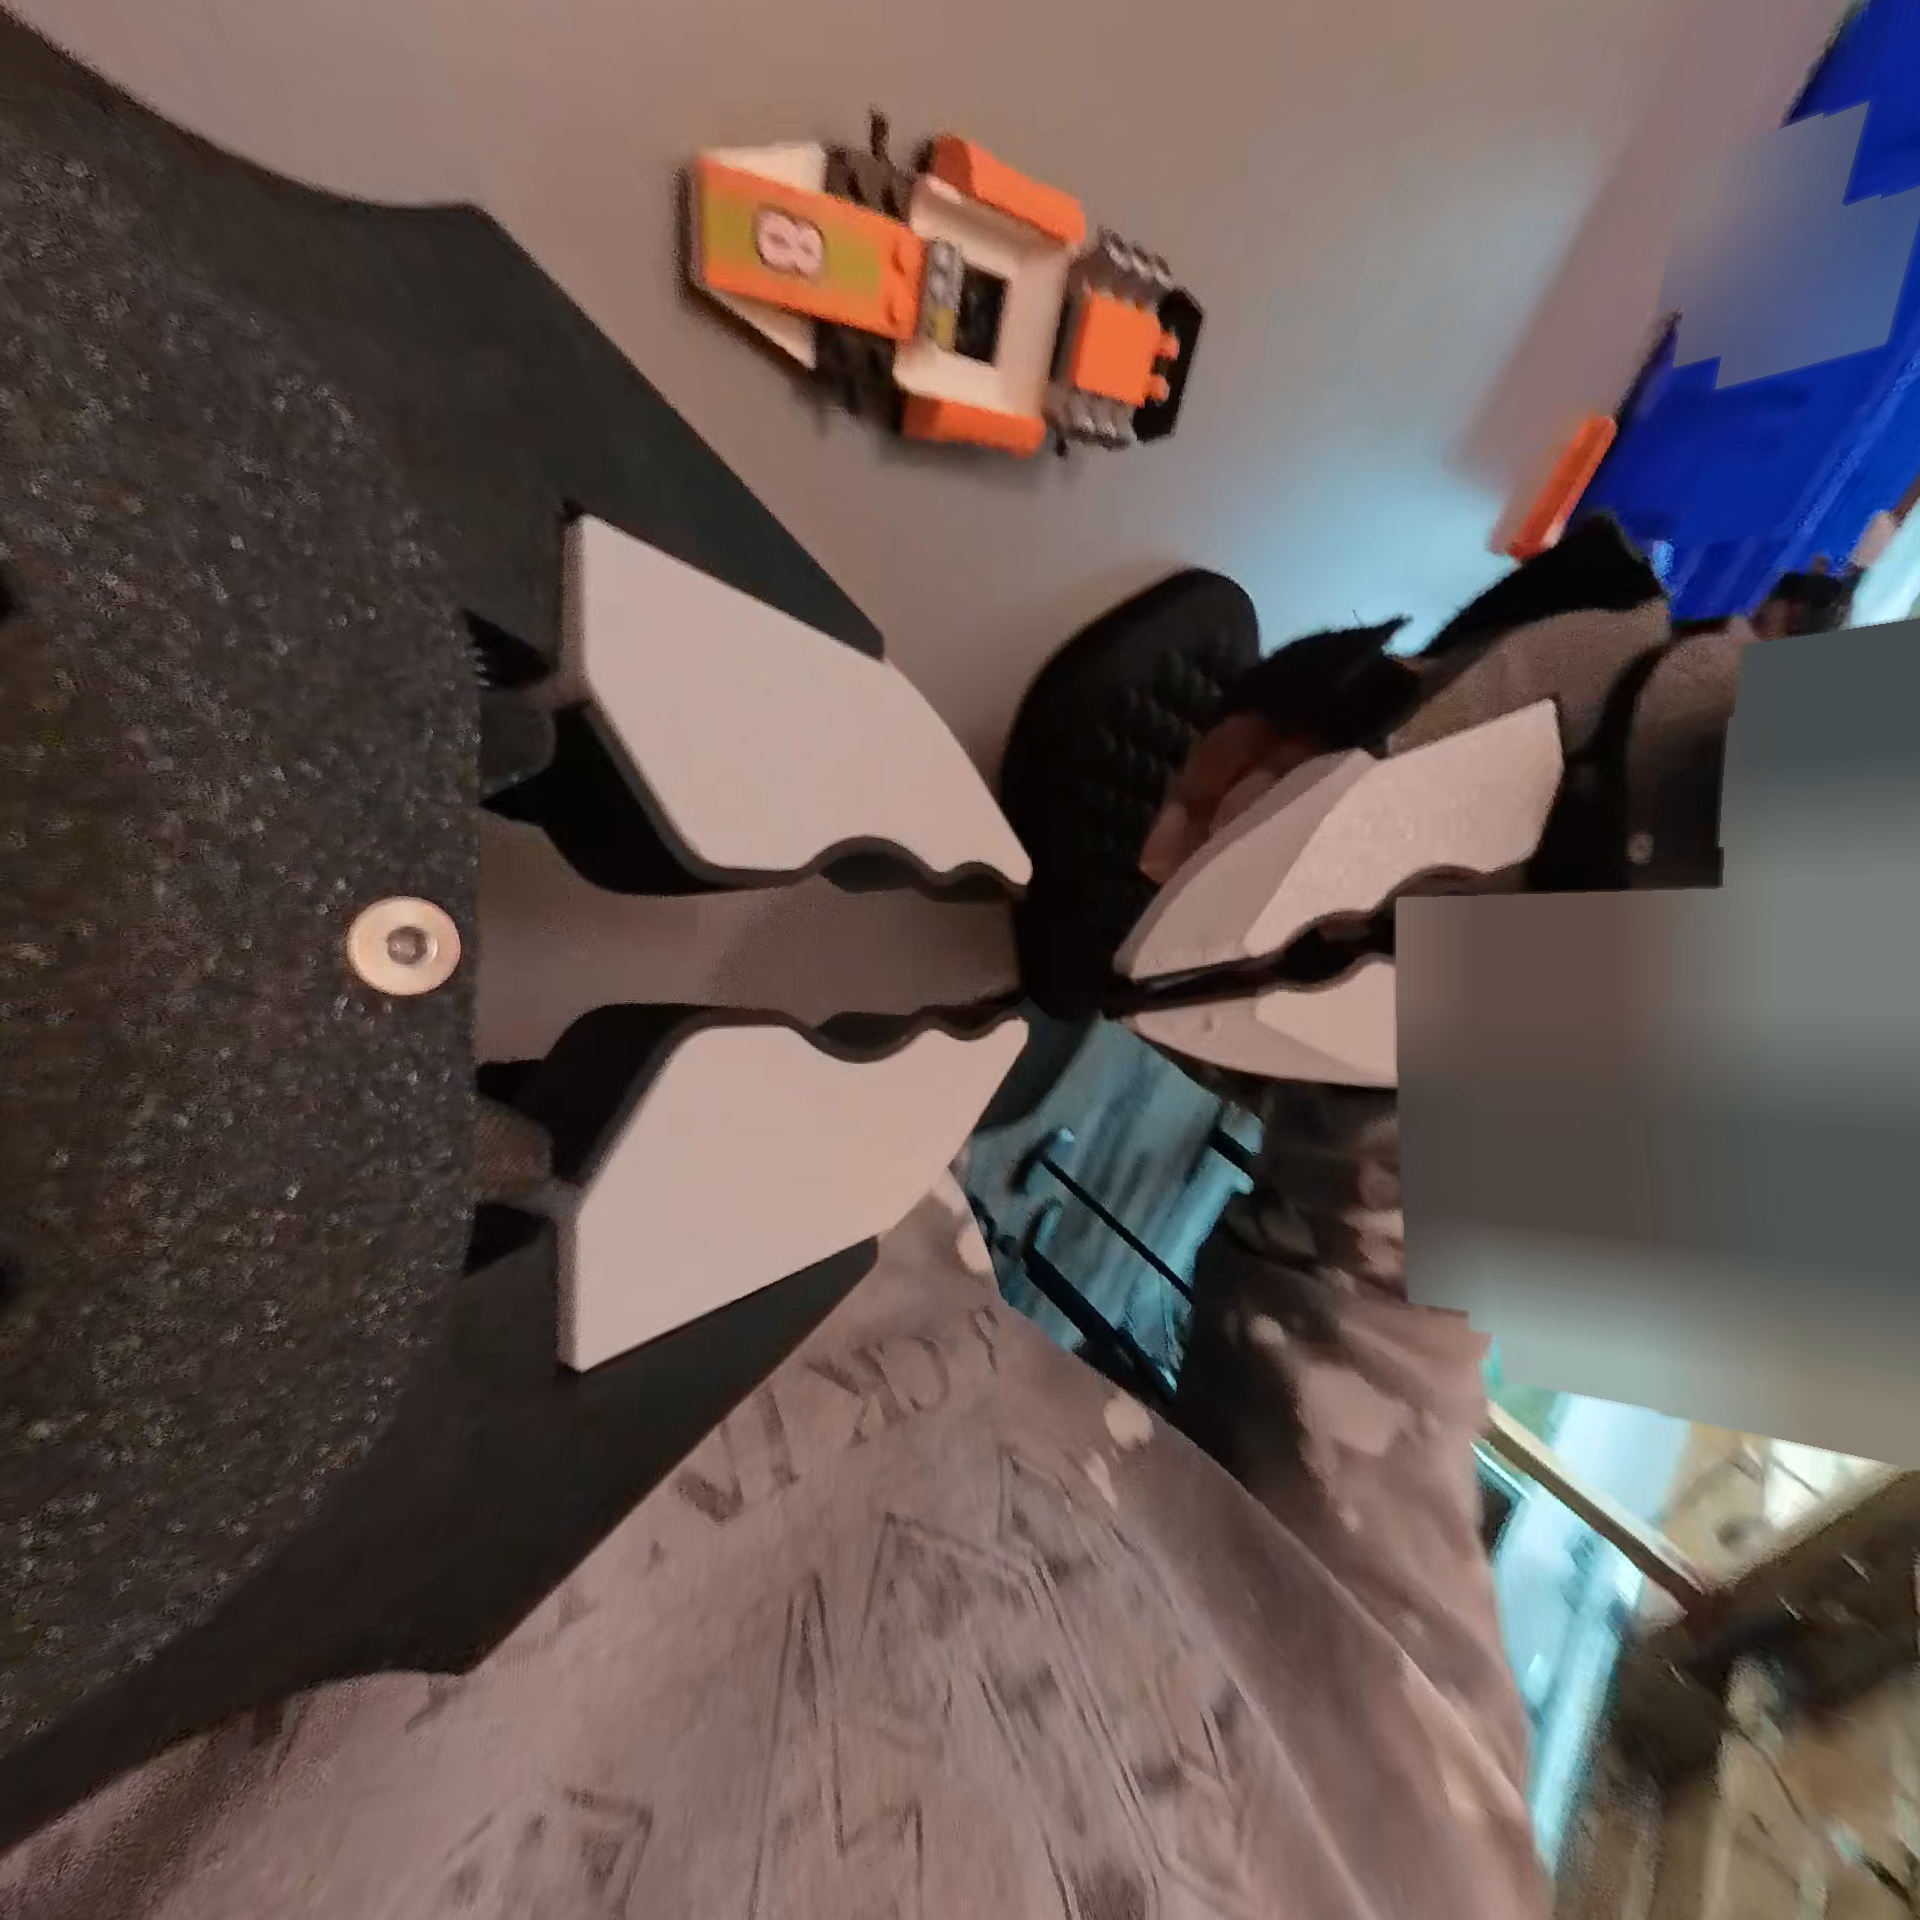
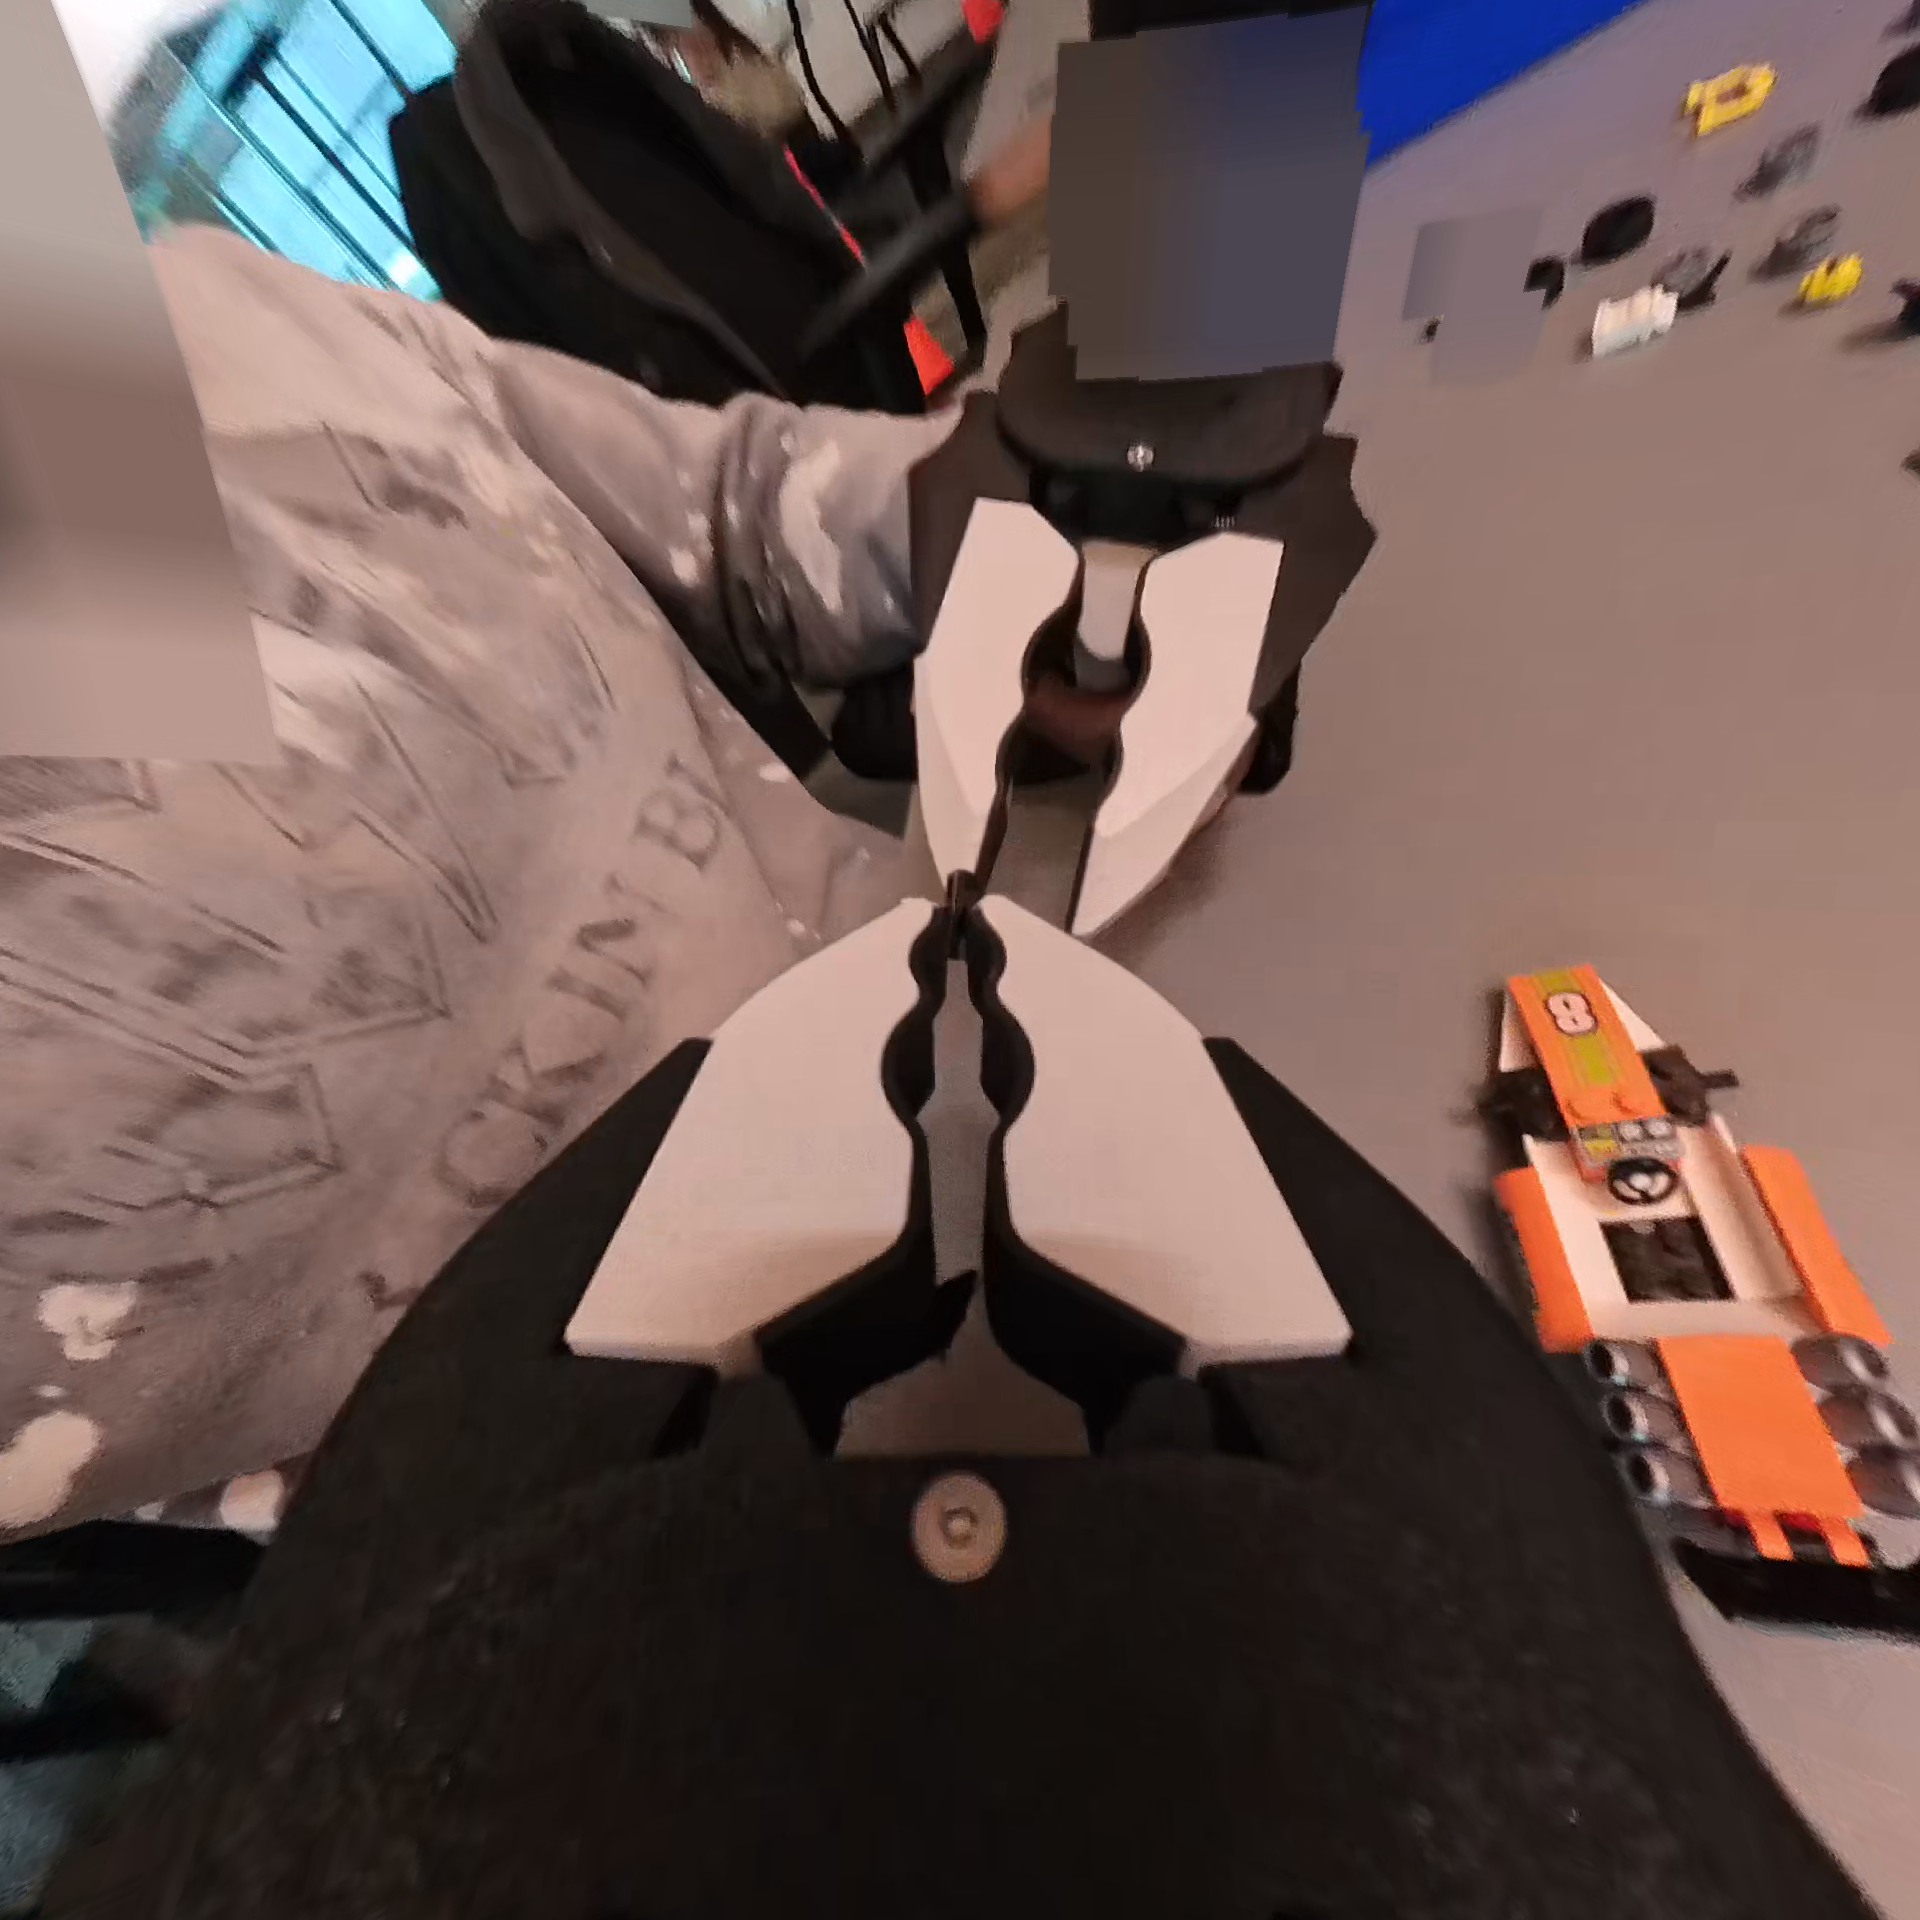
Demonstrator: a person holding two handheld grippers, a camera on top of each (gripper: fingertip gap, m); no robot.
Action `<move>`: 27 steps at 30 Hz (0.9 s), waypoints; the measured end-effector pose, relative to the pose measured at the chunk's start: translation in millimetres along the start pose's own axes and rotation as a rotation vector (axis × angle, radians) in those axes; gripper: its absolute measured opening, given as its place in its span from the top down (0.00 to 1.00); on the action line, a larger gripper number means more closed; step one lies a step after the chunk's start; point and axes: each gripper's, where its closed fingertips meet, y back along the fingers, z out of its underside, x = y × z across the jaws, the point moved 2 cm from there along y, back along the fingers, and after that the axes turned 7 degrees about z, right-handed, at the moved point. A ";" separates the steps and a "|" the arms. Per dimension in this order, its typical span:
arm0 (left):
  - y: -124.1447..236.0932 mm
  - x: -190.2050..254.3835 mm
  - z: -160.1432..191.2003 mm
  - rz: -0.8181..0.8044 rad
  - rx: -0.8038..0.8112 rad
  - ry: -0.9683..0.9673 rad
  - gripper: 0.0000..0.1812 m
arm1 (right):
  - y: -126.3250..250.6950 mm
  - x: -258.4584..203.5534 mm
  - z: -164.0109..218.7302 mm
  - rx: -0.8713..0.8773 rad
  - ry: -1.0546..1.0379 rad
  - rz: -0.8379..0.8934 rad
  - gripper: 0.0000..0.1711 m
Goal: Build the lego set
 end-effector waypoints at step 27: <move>4.0 27.7 -33.0 0.414 0.341 0.306 0.92 | -6.0 -19.2 -26.7 0.097 0.353 -0.110 0.98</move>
